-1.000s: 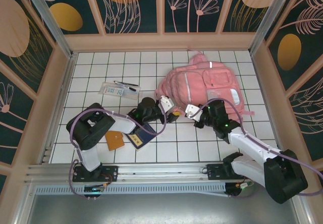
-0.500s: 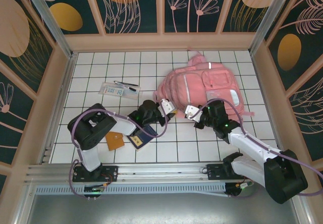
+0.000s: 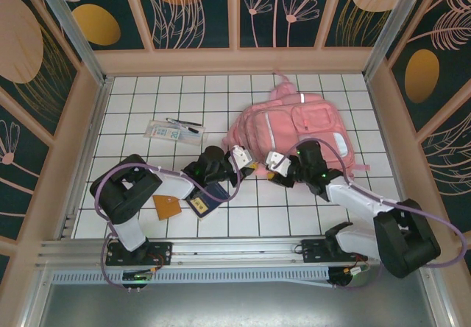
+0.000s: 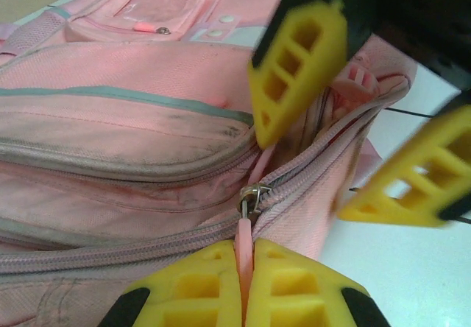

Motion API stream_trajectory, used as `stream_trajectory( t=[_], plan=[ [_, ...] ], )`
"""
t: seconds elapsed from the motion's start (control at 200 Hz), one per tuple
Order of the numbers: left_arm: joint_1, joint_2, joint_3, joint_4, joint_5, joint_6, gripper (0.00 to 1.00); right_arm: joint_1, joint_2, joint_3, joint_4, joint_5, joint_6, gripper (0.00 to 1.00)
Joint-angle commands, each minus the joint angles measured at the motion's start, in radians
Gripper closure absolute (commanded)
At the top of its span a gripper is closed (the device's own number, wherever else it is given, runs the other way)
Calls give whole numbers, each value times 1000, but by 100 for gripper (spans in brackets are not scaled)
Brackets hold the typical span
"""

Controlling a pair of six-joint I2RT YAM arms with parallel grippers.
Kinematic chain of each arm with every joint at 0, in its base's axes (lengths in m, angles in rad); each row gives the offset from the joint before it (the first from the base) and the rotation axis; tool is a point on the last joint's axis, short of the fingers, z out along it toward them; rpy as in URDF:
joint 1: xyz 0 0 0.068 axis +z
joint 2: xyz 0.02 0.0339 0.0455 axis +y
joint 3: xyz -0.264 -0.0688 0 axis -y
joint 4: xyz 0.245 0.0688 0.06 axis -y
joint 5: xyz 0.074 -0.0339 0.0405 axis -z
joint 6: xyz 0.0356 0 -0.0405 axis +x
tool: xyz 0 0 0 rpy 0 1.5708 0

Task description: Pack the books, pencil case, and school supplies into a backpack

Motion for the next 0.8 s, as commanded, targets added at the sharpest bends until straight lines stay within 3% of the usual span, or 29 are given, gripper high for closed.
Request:
stream_trajectory(
  t=[0.0, 0.035, 0.305, 0.47, 0.611, 0.721, 0.796],
  plan=[
    [3, -35, 12, 99, 66, -49, 100, 23, 15, 23, -5, 24, -39, 92],
    [6, -35, 18, 73, 69, -41, 100, 22, 10, 11, -7, 44, -53, 100],
    [114, -118, 10, -57, 152, -19, 100, 12, -77, -61, -13, 204, -175, 100],
    [142, -127, 54, -211, 166, 123, 100, 14, -79, -69, -30, 224, -197, 100],
    [165, -108, 103, -331, 125, 192, 100, 26, -83, -76, -38, 228, -209, 100],
    [195, -70, 174, -451, 31, 192, 100, 37, -99, -71, -60, 224, -217, 100],
    [204, -67, 177, -442, -42, 209, 100, 44, -126, -73, -62, 214, -217, 100]
  ],
)
